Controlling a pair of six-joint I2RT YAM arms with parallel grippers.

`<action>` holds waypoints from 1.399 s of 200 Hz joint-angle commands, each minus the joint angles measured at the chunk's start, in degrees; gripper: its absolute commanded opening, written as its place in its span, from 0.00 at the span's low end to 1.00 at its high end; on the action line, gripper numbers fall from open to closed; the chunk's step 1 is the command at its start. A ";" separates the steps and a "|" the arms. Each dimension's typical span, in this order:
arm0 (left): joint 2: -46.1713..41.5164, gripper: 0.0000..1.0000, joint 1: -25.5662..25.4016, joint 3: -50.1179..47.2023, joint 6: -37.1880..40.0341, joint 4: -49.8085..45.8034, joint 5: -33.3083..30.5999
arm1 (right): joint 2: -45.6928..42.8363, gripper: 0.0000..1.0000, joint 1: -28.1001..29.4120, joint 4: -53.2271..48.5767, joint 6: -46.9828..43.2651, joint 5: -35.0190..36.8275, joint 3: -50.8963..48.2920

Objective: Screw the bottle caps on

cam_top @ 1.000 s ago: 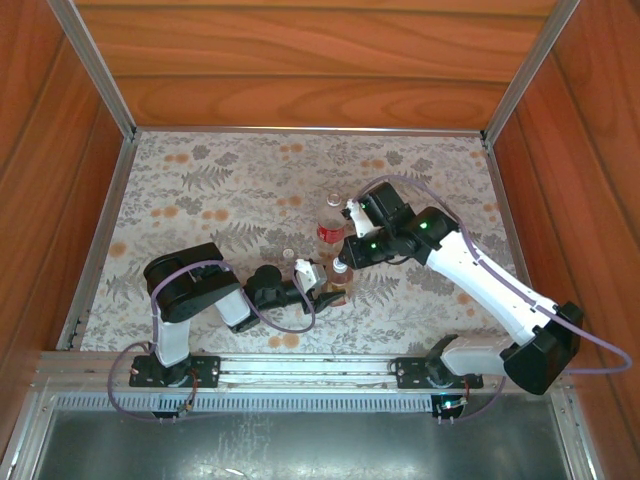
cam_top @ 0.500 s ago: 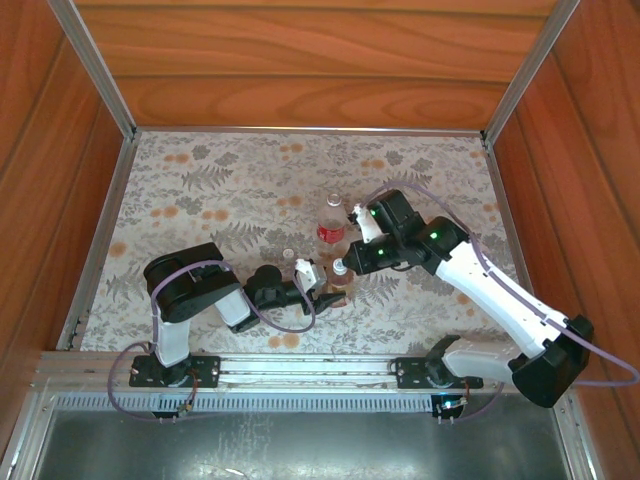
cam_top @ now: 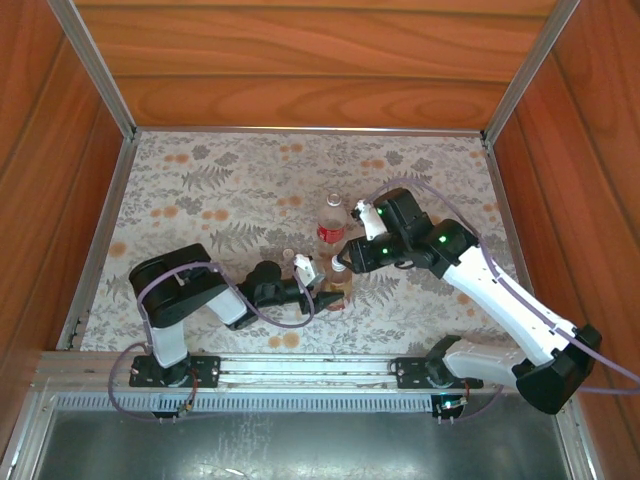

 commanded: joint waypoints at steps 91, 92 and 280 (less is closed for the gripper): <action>-5.35 0.65 2.19 0.02 -1.82 -8.64 8.46 | 5.08 0.39 -1.02 0.04 -7.59 -4.14 4.32; -5.39 0.65 2.24 0.03 -1.84 -8.66 8.55 | 5.16 0.39 -1.04 -0.06 -7.55 -4.09 4.33; -4.05 0.65 3.60 0.77 -3.01 -9.41 7.23 | 2.18 0.16 -2.34 -5.35 -2.37 -13.09 -4.31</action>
